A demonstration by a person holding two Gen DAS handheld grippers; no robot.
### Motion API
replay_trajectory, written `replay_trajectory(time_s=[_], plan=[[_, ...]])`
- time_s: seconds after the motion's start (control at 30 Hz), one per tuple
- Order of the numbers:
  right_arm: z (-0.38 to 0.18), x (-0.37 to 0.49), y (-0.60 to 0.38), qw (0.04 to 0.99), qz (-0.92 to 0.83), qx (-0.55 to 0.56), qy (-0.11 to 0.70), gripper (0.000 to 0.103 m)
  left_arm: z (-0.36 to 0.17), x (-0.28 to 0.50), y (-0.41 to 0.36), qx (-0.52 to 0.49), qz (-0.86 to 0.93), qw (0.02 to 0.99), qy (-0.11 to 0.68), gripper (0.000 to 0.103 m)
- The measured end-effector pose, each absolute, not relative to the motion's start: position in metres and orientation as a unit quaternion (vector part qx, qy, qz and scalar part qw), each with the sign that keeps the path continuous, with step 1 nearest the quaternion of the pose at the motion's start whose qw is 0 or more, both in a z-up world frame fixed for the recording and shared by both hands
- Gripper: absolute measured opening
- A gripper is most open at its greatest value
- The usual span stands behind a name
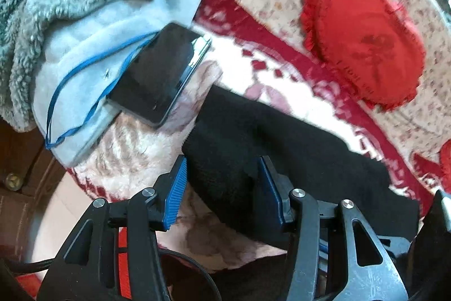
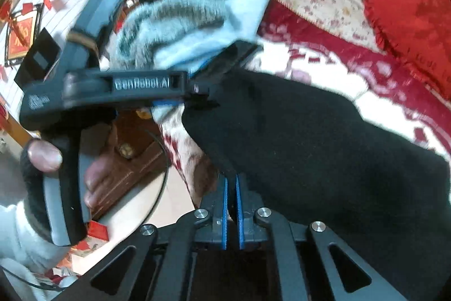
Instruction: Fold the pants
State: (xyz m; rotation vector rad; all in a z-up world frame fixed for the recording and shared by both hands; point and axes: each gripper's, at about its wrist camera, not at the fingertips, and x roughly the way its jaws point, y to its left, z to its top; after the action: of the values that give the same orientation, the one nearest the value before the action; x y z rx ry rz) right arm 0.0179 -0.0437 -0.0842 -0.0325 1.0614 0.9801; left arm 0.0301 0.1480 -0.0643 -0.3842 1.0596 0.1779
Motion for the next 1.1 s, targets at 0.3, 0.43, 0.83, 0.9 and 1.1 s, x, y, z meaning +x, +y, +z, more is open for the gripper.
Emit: replay_trajectory(time_s=[0.3, 0.43, 0.83, 0.9, 1.1], plan=[[-0.061, 0.021, -0.085, 0.784, 0.41, 0.014, 0.466, 0.025, -0.04, 0.013, 0.157, -0.176, 0.115, 0.865, 0.455, 0.049], [-0.048, 0.049, -0.146, 0.843, 0.292, 0.044, 0.449, 0.031, -0.034, 0.018, 0.141, -0.164, 0.095, 0.874, 0.448, 0.049], [-0.097, 0.109, -0.167, 0.838, 0.222, 0.048, 0.497, 0.01, -0.077, 0.038, 0.101, -0.104, 0.094, 0.86, 0.49, 0.049], [-0.101, 0.112, -0.172, 0.843, 0.215, 0.052, 0.489, 0.009, -0.082, 0.041, 0.102, -0.102, 0.098, 0.859, 0.493, 0.053], [-0.103, 0.116, -0.169, 0.85, 0.195, 0.032, 0.488, 0.009, -0.082, 0.043, 0.101, -0.102, 0.104, 0.857, 0.494, 0.053]])
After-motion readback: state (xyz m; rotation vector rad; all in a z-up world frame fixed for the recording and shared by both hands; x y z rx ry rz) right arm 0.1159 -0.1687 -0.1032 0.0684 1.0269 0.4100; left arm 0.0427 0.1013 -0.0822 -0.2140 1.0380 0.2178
